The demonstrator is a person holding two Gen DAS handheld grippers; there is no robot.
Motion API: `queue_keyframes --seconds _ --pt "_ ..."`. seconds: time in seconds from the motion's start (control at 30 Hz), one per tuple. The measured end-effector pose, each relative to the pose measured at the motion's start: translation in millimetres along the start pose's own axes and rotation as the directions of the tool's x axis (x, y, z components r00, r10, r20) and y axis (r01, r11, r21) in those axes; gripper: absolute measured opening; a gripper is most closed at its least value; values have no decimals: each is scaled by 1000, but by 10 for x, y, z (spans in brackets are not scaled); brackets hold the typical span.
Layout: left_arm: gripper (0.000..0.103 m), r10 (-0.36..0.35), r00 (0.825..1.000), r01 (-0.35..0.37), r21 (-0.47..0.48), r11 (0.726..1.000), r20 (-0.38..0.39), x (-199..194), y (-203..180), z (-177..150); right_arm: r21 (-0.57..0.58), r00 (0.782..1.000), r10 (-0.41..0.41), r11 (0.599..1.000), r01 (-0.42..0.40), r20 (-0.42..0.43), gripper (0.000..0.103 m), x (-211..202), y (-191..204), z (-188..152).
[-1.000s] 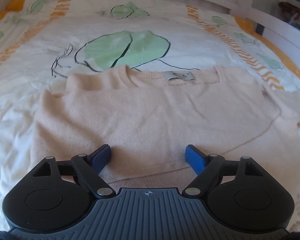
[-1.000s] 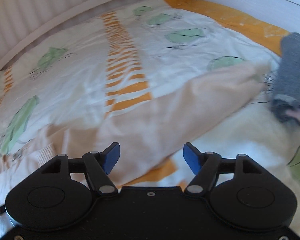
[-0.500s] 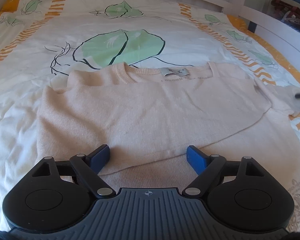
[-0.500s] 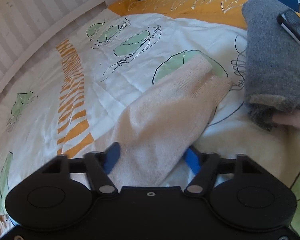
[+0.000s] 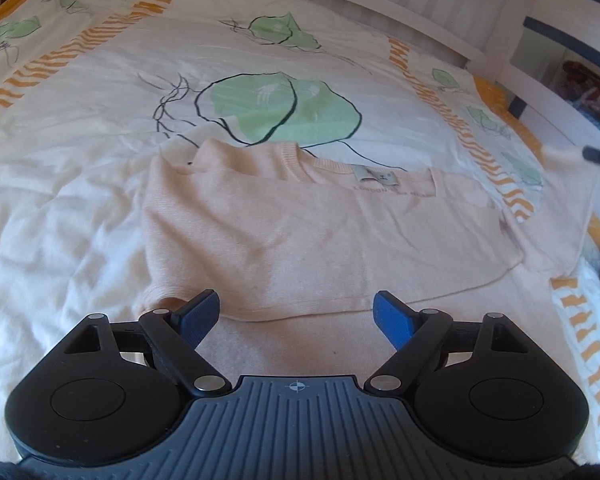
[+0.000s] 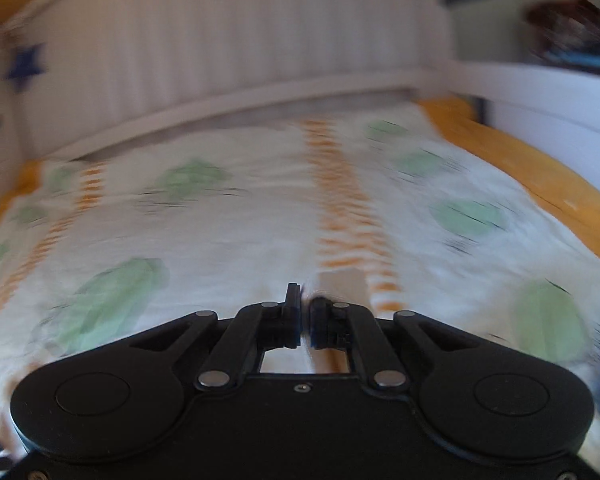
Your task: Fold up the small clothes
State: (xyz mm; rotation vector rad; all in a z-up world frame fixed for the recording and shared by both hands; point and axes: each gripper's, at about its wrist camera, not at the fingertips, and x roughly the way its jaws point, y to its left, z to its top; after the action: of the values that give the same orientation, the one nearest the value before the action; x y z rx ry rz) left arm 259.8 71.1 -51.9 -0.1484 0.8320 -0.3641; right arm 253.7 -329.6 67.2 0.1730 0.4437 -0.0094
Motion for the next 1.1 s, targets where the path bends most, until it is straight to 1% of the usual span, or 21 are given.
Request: queue_keyframes --seconds 0.1,0.17,0.27,0.33,0.4,0.43,0.47,0.5,0.53,0.6,0.67,0.7,0.73,0.77,0.87,0.9,0.93,0.97,1.03,1.07,1.1 --pt "84 -4 1000 4 -40 999 2 -39 81 -7 -117 989 143 982 -146 -34 11 47 646 -159" --pt "84 -8 1000 8 -62 998 1 -64 129 -17 -192 975 204 957 -217 -86 11 135 996 -374" --pt "84 -15 1000 15 -89 996 -3 -88 186 -28 -280 952 243 916 -289 -188 12 285 1355 -803" --pt "84 -20 1000 19 -102 995 -7 -95 216 -32 -318 934 256 890 -328 -249 12 341 1484 -1065" --pt "84 -22 1000 21 -108 994 -11 -97 230 -32 -357 915 271 857 -371 -300 14 288 1567 -1292" --pt "84 -24 1000 22 -107 994 -13 -95 228 -25 -367 903 282 842 -395 -324 20 255 1579 -1364" --pt "84 -25 1000 23 -106 994 -17 -89 224 -20 -376 897 290 831 -409 -335 29 210 1574 -1411" --pt "84 -27 999 24 -104 994 -20 -80 213 -9 -385 890 298 820 -423 -344 51 159 1549 -1436" --pt "84 -30 999 28 -101 994 -24 -69 197 1 -386 884 308 812 -437 -352 63 108 1519 -1447" --pt "84 -37 999 35 -94 995 -28 -51 137 32 -379 870 318 805 -457 -376 66 29 1452 -1472" --pt "84 -45 999 43 -81 996 -28 -33 41 67 -378 865 304 805 -457 -398 67 -40 1368 -1506" --pt "84 -51 998 49 -69 996 -27 -24 -30 83 -374 863 297 808 -455 -408 70 -62 1326 -1521" --pt "84 -55 998 54 -57 997 -28 -14 -96 104 -361 858 289 815 -453 -424 76 -75 1271 -1538" --pt "85 -59 998 58 -41 997 -29 -3 -169 124 -344 853 286 824 -451 -436 78 -80 1225 -1554" --pt "90 -68 997 69 26 997 -43 50 -449 173 -295 838 273 847 -442 -472 85 -74 1115 -1605" --pt "91 -71 996 74 52 996 -50 76 -549 186 -290 835 269 850 -441 -480 89 -74 1097 -1621" --pt "91 -72 996 76 79 994 -54 98 -646 195 -285 830 272 849 -445 -486 94 -74 1086 -1635" --pt "91 -69 996 75 110 991 -56 128 -759 201 -275 824 278 849 -451 -493 96 -68 1079 -1648" --pt "91 -62 996 71 159 985 -60 196 -947 219 -260 805 277 848 -462 -524 103 -39 1109 -1681" --pt "91 -58 996 69 183 981 -64 238 -1034 225 -270 798 264 844 -463 -542 103 -25 1133 -1714" --pt "91 -53 996 66 202 977 -67 281 -1106 234 -290 803 251 841 -457 -540 103 -40 1155 -1731"
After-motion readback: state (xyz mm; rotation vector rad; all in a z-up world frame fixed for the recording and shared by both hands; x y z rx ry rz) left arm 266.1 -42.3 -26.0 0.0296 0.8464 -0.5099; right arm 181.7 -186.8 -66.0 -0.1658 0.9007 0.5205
